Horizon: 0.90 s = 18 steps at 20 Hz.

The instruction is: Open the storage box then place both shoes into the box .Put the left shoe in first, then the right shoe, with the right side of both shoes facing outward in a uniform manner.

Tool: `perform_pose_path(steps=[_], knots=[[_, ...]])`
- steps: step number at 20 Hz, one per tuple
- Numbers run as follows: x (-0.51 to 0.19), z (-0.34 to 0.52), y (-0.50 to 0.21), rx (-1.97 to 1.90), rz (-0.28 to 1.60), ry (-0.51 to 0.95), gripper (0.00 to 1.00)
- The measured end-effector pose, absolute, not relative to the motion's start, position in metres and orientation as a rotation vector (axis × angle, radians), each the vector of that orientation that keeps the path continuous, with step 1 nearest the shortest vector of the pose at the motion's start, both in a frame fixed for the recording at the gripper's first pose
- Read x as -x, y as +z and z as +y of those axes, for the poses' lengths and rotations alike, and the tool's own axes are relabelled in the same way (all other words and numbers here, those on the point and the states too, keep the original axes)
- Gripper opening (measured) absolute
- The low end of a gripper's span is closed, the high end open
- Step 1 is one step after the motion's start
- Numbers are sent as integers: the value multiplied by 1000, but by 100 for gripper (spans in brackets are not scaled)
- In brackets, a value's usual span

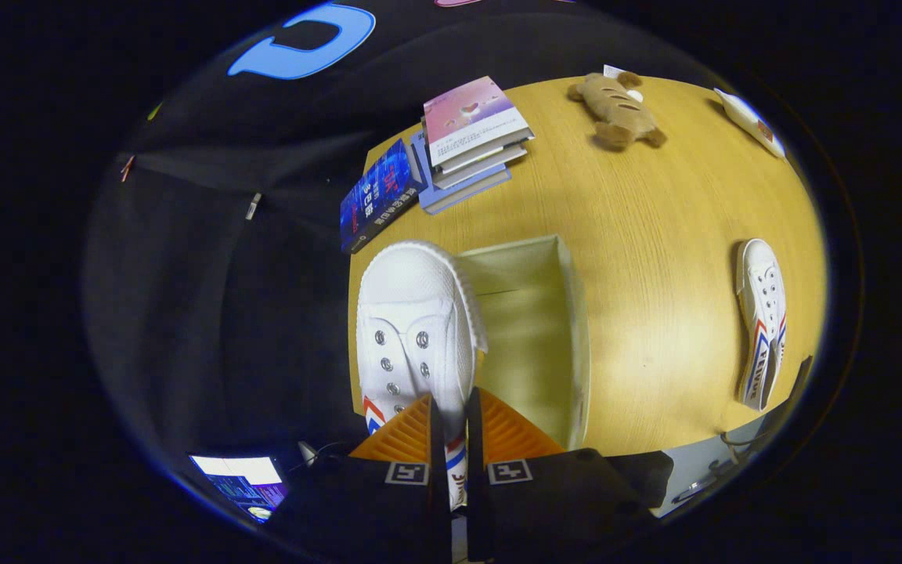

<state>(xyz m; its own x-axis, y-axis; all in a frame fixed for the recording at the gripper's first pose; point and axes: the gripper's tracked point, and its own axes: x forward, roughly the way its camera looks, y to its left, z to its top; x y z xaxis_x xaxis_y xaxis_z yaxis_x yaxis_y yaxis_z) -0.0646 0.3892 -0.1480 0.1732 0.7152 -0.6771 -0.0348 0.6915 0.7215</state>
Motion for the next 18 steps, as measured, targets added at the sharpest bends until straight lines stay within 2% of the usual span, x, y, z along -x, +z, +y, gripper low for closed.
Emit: perform_pose_path(steps=[13, 18], knots=[[79, 445, -243, -436, 1383, 389, 13], [84, 461, -273, -365, 1384, 387, 13]])
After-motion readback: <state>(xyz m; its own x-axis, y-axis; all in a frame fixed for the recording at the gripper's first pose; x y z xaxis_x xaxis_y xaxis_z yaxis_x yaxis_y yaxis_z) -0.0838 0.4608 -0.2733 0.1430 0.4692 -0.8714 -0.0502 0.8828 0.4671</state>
